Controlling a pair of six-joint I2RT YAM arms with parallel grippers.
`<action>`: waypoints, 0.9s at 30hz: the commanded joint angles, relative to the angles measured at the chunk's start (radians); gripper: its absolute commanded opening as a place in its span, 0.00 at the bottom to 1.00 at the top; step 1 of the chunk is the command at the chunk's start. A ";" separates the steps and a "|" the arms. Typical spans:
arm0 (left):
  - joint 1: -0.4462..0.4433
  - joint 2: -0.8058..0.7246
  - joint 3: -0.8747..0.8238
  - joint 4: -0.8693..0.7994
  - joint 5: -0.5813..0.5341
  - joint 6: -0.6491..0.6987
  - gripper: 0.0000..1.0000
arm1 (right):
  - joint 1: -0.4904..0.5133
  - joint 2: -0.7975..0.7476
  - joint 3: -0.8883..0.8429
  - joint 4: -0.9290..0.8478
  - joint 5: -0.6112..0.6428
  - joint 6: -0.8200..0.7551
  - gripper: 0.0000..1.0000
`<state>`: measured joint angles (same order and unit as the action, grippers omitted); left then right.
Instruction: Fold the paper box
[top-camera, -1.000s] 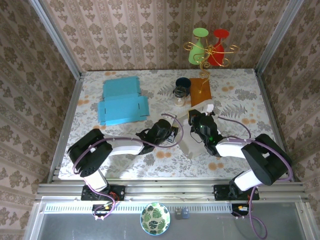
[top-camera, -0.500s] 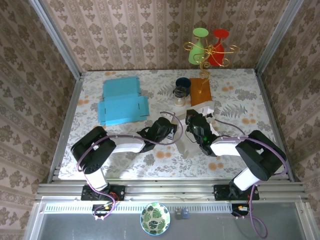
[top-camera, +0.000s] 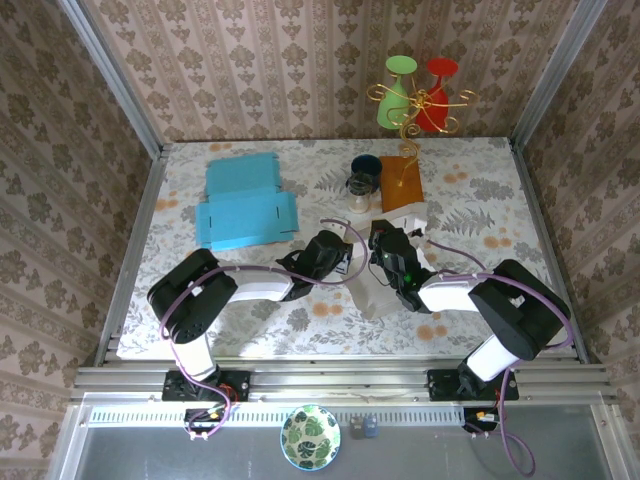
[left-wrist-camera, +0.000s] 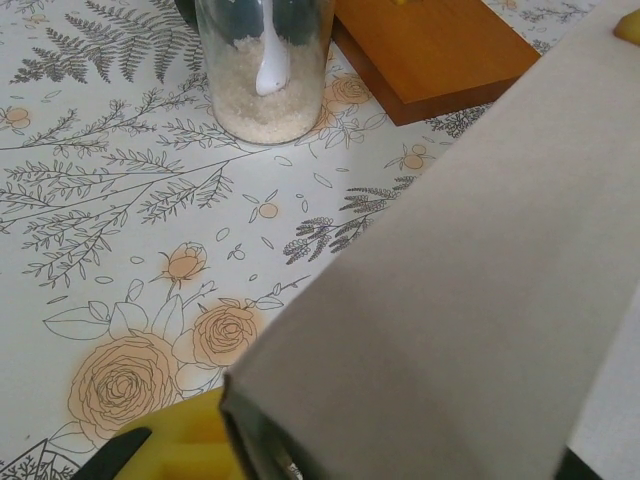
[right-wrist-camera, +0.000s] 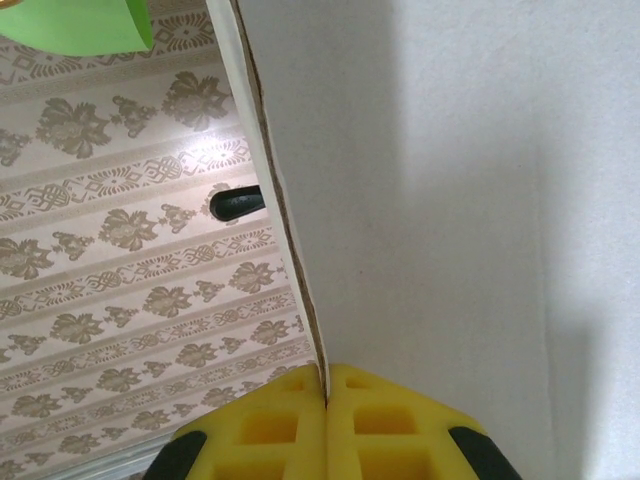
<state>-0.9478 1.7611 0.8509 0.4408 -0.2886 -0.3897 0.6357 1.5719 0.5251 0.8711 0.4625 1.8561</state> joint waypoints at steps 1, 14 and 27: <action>-0.017 0.004 0.051 0.012 -0.014 -0.003 0.24 | 0.018 0.002 0.004 -0.118 0.013 0.012 0.00; -0.077 -0.027 0.057 -0.088 -0.114 -0.134 0.17 | 0.018 0.000 0.022 -0.133 0.017 0.003 0.00; -0.081 0.034 0.296 -0.498 -0.207 -0.418 0.07 | 0.032 -0.036 0.013 -0.135 0.035 0.009 0.00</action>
<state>-1.0180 1.7786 1.0588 0.0399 -0.4438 -0.7002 0.6395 1.5494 0.5381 0.8253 0.4889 1.8599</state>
